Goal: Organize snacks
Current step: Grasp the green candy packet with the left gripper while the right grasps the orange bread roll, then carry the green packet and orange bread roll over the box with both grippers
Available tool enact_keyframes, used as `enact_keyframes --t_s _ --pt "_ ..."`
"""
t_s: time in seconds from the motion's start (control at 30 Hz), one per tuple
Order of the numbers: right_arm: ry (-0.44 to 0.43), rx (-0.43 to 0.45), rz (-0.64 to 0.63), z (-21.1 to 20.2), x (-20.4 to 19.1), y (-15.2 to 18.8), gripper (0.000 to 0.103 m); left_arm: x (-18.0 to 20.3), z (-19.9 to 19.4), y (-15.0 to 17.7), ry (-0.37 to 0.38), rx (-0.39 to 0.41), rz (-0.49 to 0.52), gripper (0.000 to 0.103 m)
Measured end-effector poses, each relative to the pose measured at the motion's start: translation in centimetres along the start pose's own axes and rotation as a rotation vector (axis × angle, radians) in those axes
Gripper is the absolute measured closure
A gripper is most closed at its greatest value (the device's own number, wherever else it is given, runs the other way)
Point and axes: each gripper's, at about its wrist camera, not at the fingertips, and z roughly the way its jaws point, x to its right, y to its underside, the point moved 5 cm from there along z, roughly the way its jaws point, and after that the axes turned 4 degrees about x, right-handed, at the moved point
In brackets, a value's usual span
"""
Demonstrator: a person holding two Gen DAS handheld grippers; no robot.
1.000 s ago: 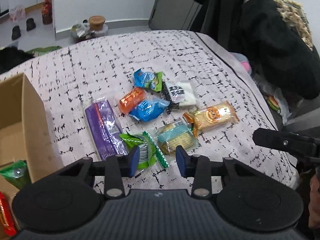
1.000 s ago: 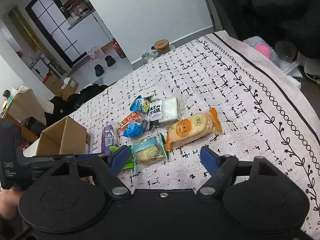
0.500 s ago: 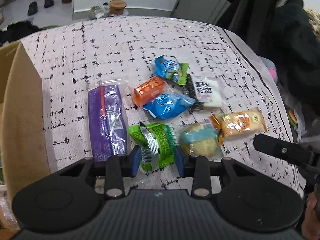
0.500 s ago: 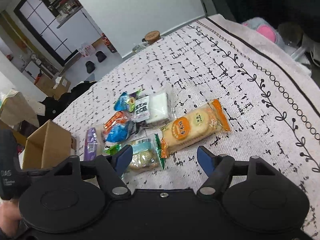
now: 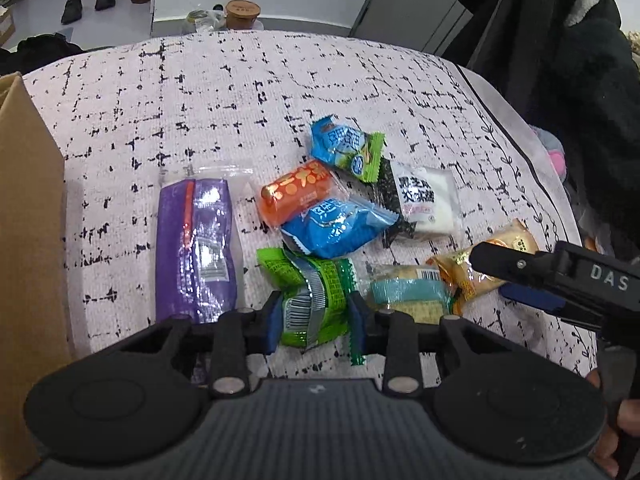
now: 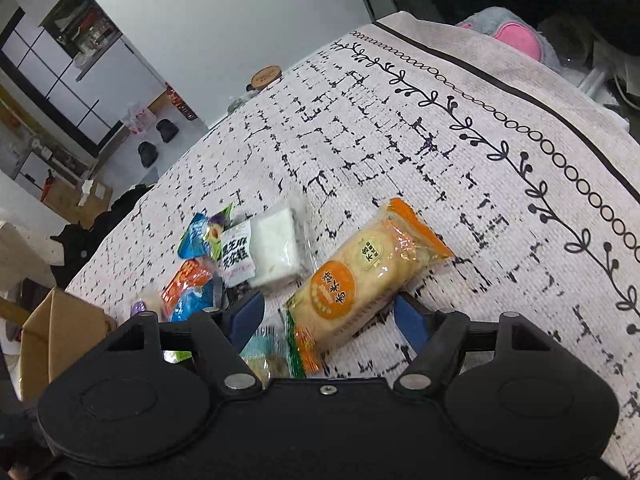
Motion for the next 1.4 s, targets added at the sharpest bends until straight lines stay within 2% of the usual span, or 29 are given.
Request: enact_keyframes --t_s 0.2,0.33,0.37,0.47,0.6,0.7,0.9,1.4 --pt "0.066 0.021 0.021 1.2 -0.3 -0.6 0.031 0.1 -0.7 -0.3 -0.013 0.034 -0.002 0.071" --pt "0.131 0.041 -0.017 2.3 -1.0 -0.6 0.032 0.0 -1.5 -0.6 -0.013 0.061 -0.013 0.071" --pt "0.145 0.044 -0.028 2.4 -1.1 -0.6 0.035 0.0 -1.7 -0.7 -0.014 0.068 -0.012 0.071" --pt "0.217 0.046 -0.086 2.5 -1.3 -0.4 0.059 0.1 -2.2 -0.8 -0.012 0.081 -0.013 0.071" --pt "0.194 0.046 -0.089 1.9 -0.6 -0.5 0.067 0.3 -3.0 -1.1 -0.007 0.108 -0.009 0.071" --pt "0.16 0.046 -0.043 0.7 0.1 -0.8 0.067 0.5 -3.6 -1.3 -0.006 0.128 -0.006 0.071" --pt "0.115 0.058 -0.037 -1.5 -0.1 -0.4 0.067 0.3 -5.0 -1.5 0.003 0.159 -0.004 0.071" --pt "-0.018 0.108 -0.098 -5.7 -5.6 0.4 0.067 -0.7 -9.7 -2.2 0.009 0.255 0.001 0.071"
